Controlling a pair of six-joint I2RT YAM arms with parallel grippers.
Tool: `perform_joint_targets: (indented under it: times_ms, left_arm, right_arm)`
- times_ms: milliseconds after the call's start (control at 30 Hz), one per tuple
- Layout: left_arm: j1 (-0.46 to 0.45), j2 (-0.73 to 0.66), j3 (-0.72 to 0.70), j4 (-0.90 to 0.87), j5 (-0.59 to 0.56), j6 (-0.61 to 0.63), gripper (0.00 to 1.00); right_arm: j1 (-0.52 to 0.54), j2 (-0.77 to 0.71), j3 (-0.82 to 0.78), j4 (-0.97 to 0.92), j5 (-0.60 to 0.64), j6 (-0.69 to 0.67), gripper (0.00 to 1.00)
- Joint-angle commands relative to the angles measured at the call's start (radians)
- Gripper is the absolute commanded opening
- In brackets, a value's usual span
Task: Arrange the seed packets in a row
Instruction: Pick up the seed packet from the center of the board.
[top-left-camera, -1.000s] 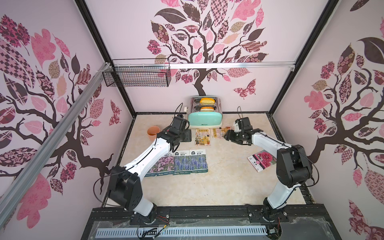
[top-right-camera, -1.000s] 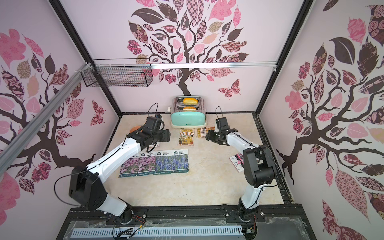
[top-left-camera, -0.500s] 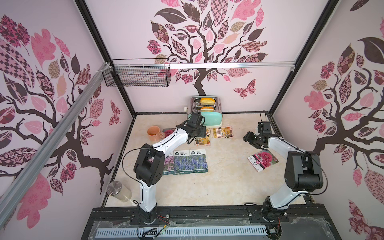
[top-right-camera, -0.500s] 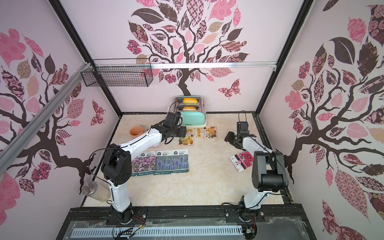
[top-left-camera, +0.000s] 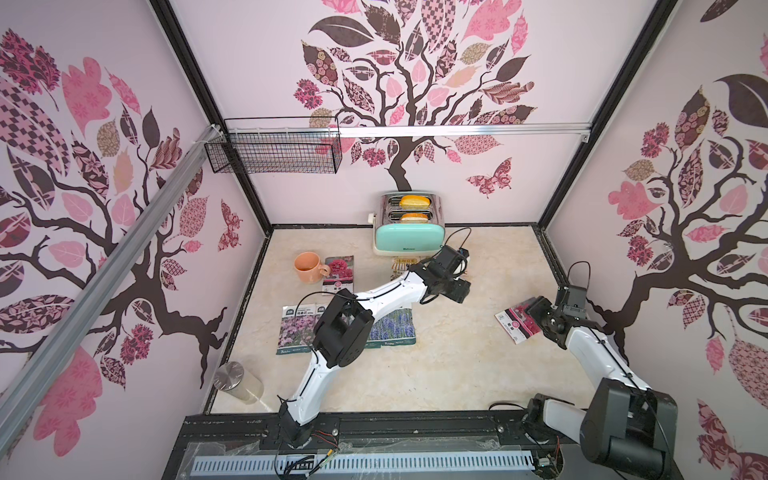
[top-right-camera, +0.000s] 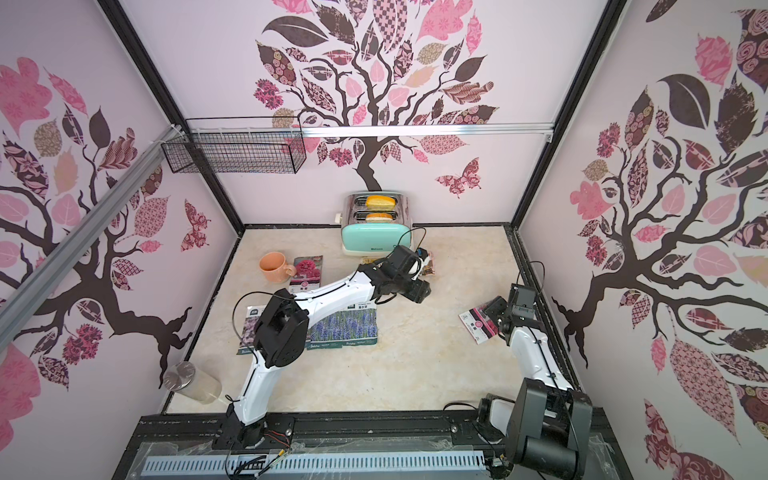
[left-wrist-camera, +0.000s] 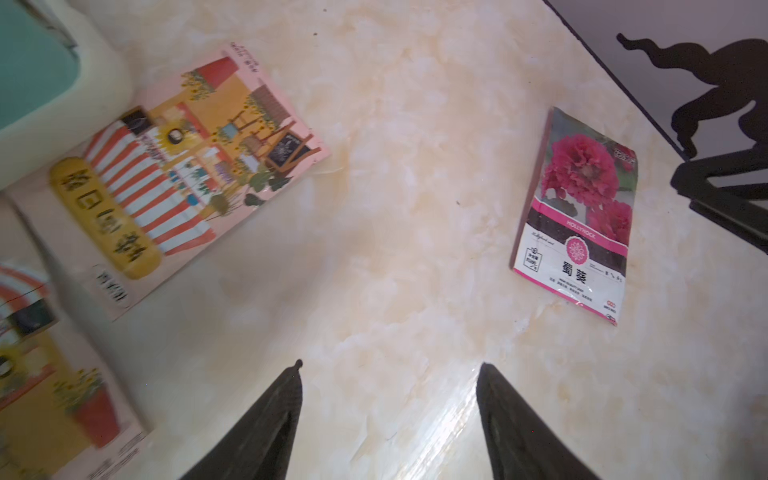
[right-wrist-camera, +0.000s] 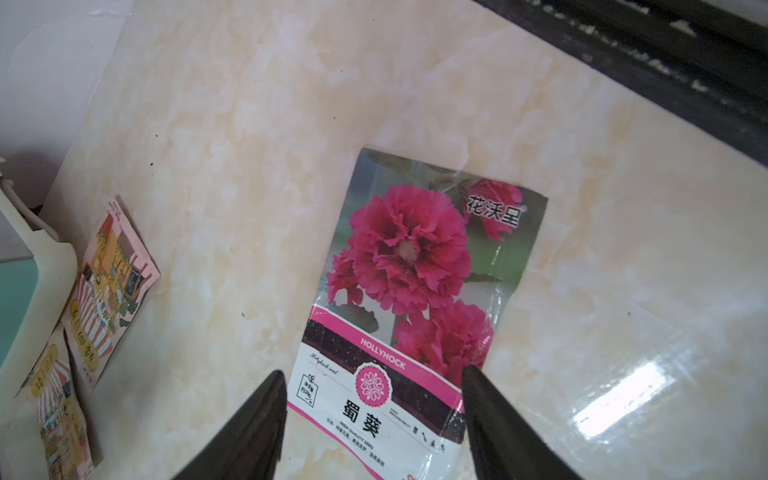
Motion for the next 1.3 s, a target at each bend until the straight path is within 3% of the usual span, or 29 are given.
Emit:
perform_joint_targets:
  times_ms: [0, 333, 667, 767, 1000, 1267]
  left_arm:
    - [-0.003, 0.090, 0.102, 0.014, 0.047, 0.017, 0.69]
    - [-0.005, 0.317, 0.346, -0.031, 0.063, 0.036, 0.72]
    - [-0.006, 0.525, 0.594, -0.068, 0.146, 0.000, 0.75]
    - [-0.009, 0.570, 0.653, -0.078, 0.173, -0.016, 0.75]
    - [-0.017, 0.576, 0.654, -0.134, 0.235, -0.015, 0.76]
    - [-0.017, 0.526, 0.542, -0.222, 0.243, -0.058, 0.82]
  right_arm:
    - [-0.019, 0.013, -0.022, -0.016, 0.008, 0.044, 0.69]
    - [-0.084, 0.061, -0.071, 0.045, -0.038, 0.087, 0.67]
    - [-0.099, 0.263, -0.005, 0.122, -0.171, 0.044, 0.64]
    - [-0.099, 0.335, 0.031, 0.118, -0.237, 0.018, 0.59]
    - [-0.066, 0.383, 0.051, 0.135, -0.309, 0.000, 0.55]
    - [0.037, 0.390, 0.090, 0.134, -0.335, 0.009, 0.50]
